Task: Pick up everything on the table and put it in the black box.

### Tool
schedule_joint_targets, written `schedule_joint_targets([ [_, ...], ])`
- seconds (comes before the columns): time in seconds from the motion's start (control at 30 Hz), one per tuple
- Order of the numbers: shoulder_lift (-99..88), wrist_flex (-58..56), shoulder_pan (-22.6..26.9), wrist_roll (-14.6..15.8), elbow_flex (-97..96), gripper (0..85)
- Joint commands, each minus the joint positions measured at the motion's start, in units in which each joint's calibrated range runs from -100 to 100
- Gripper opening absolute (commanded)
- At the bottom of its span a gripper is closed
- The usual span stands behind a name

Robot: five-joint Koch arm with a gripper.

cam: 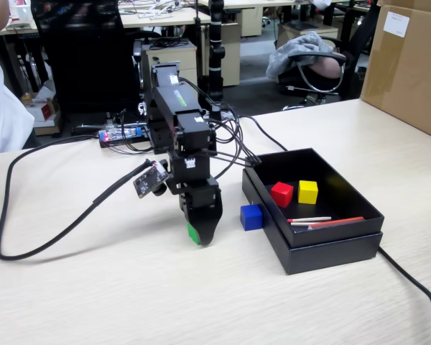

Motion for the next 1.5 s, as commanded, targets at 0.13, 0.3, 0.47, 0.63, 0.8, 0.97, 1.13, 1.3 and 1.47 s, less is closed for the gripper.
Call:
schedule_joint_targets([
  [0.13, -12.5, -0.1, 0.1, 0.7, 0.2, 6.8],
  [0.3, -32.8, -0.1, 3.8, 1.8, -1.4, 6.9],
  [0.47, -42.2, -1.0, 11.0, 3.9, -1.8, 7.6],
  [0.63, -37.4, -1.3, 16.6, 6.2, 0.8, 7.6],
  [0.8, -21.7, -1.6, 19.6, 7.7, 11.0, 7.7],
  [0.97, -11.9, -1.6, 20.3, 7.7, 16.8, 7.7],
  [1.13, -5.4, -1.7, 20.4, 8.5, 18.3, 7.8],
  [1.3, -3.3, -3.3, 20.4, 8.8, 16.8, 23.3],
  [1.47, -3.4, -3.3, 20.4, 9.2, 15.9, 31.8],
])
